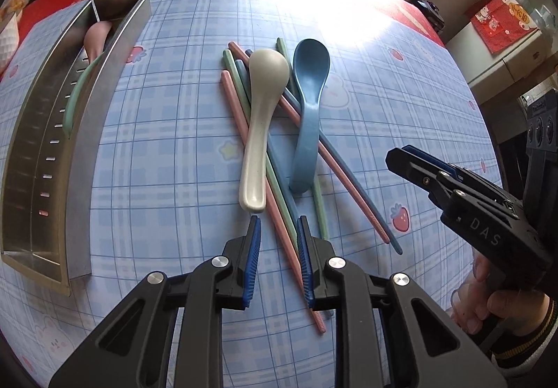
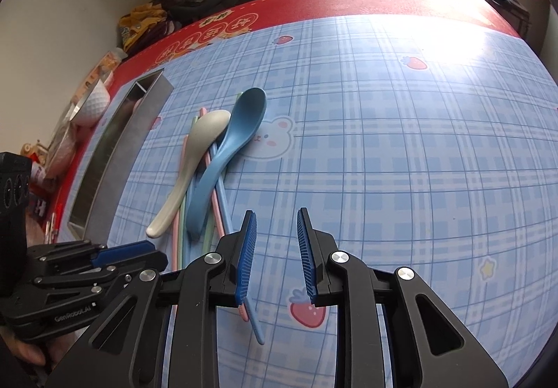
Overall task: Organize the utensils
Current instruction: 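Move the left tool to the pink chopstick and close on it, then lift the pink chopstick with the left tool while the right tool grasps a blue chopstick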
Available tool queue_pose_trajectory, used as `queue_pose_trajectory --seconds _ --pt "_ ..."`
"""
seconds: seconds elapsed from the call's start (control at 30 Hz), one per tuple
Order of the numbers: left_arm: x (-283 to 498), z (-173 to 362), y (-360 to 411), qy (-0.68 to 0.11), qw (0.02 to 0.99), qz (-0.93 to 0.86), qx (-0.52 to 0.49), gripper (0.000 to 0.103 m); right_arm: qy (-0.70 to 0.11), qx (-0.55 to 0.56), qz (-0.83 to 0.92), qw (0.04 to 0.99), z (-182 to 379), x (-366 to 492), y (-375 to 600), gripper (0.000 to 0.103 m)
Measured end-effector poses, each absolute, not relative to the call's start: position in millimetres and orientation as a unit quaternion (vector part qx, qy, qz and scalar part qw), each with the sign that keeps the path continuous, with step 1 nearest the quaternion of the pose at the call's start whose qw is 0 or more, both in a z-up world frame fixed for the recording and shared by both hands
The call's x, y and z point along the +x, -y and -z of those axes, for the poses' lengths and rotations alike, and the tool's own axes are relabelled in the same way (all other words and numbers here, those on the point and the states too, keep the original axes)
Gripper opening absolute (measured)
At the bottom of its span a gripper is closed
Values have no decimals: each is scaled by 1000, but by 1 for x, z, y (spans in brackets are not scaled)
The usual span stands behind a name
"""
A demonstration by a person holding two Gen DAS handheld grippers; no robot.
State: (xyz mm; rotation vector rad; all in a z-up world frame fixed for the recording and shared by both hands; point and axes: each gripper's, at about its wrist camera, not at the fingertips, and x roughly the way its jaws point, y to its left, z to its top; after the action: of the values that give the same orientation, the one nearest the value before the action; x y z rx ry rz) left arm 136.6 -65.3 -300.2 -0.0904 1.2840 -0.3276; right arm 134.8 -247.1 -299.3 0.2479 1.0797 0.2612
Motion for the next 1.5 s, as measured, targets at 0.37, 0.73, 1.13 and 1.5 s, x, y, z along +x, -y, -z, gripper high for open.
queue_pose_trajectory --seconds 0.37,0.73,1.13,1.5 --pt "149 309 69 -588 798 131 -13 21 -513 115 -123 842 300 131 244 24" --pt "151 307 61 -585 805 96 7 17 -507 122 -121 845 298 130 249 24" --pt "148 311 70 -567 817 93 51 16 -510 131 -130 840 303 128 251 24" --pt "130 303 44 -567 820 82 14 5 -515 116 -145 837 307 138 231 24"
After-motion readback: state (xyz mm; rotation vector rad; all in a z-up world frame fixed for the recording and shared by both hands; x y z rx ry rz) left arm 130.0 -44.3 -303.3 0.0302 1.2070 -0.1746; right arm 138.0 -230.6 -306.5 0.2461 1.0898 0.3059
